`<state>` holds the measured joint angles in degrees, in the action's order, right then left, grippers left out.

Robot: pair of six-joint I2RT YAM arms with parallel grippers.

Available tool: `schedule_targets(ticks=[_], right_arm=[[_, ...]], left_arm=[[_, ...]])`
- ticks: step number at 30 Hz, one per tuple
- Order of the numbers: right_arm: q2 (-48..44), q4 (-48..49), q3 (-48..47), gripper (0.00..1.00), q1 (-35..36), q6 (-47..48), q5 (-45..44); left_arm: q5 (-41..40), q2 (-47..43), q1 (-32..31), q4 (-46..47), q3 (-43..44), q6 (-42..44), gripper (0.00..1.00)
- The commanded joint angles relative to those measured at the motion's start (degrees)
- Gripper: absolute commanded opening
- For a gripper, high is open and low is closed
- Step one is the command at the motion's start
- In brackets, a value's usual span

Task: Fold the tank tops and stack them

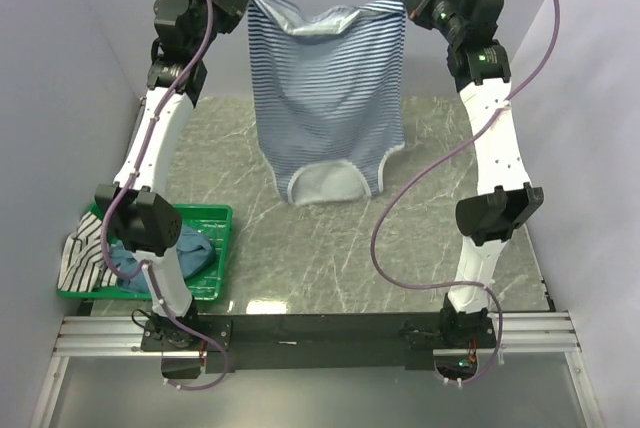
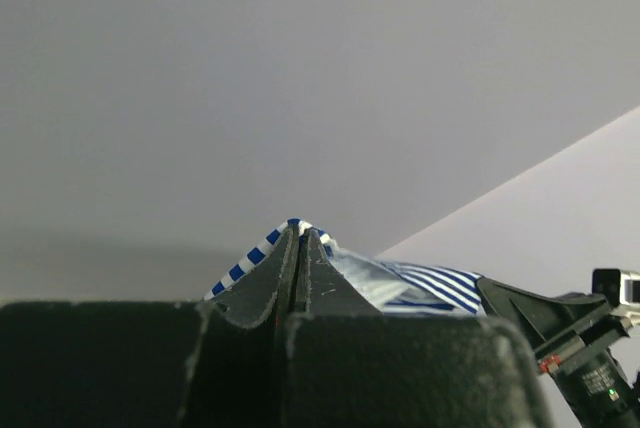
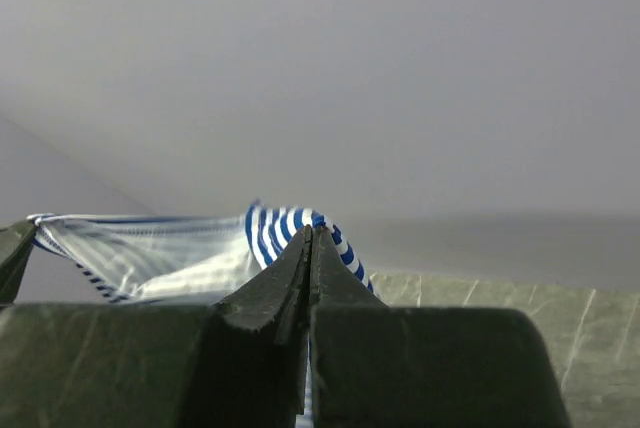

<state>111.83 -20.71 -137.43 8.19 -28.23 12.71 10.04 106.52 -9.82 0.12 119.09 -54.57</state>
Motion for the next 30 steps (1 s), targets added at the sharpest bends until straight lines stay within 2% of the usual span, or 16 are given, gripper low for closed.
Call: schedule_targets(ticks=[1,3,6,9,11,12,13,16,18,20,21,22,23,24,27,30], right_arm=[[-3.6,4.2,-6.2,0.00,-1.9,-1.3,3.4],[-6.0,5.8,-2.5,0.00,-2.4,-1.5,3.5],[-14.4,6.6,8.9,0.00,-2.4,-1.0,2.9],[-20.1,4.2,24.5,0.00,-2.4,-0.9,1.7],[-29.5,3.7,40.9,0.00,-2.4,-1.6,-0.3],[-32.1,4.4,53.0,0.00,-2.3,-1.8,-0.8],[-34.6,6.1,59.1,0.00,-2.3,-2.2,-1.6],[-40.3,6.6,76.9,0.00,-2.0,-2.6,-2.0],[-41.7,6.3,84.1,0.00,-2.0,-2.1,-4.8],[-41.3,7.2,92.4,0.00,-2.1,-2.4,-5.5],[-40.4,7.4,94.3,0.03,-2.0,-2.3,-5.9],[-39.9,8.2,97.3,0.18,-2.0,-2.4,-5.7],[-39.4,8.6,98.6,0.26,-2.0,-2.9,-5.1],[-39.1,9.0,100.5,0.40,-1.9,-3.1,-4.8],[-40.2,9.6,102.0,0.53,-1.9,-3.8,-5.9],[-41.4,8.6,102.3,0.57,-1.9,-4.0,-7.5]], left_arm=[[5.4,-2.2,0.2,6.3,7.0,-0.2,0.01],[5.3,-6.4,0.2,7.4,2.5,0.7,0.01],[3.1,-15.7,0.3,9.8,-11.3,2.1,0.01],[2.5,-23.7,0.3,8.1,-24.7,1.1,0.00],[2.3,-29.5,0.2,7.3,-37.3,-1.4,0.01],[2.4,-31.6,0.2,7.7,-47.4,-2.6,0.01],[2.4,-35.6,0.1,8.1,-52.5,-4.6,0.00],[1.6,-40.0,-1.7,5.5,-68.9,-6.8,0.01],[0.5,-43.0,-4.7,3.2,-78.7,-7.0,0.01],[-1.3,-44.9,-7.9,2.7,-84.5,-7.7,0.01],[-1.8,-45.3,-8.8,1.6,-87.1,-8.1,0.05],[-2.3,-45.7,-9.6,1.0,-90.9,-9.7,0.10],[-1.4,-46.0,-10.0,1.3,-92.5,-10.0,0.14],[-1.5,-46.4,-10.9,0.1,-93.9,-10.4,0.25],[-5.4,-48.0,-12.5,-5.1,-92.5,-9.2,0.41],[-9.8,-46.7,-14.1,-12.1,-87.2,-6.3,0.46]])
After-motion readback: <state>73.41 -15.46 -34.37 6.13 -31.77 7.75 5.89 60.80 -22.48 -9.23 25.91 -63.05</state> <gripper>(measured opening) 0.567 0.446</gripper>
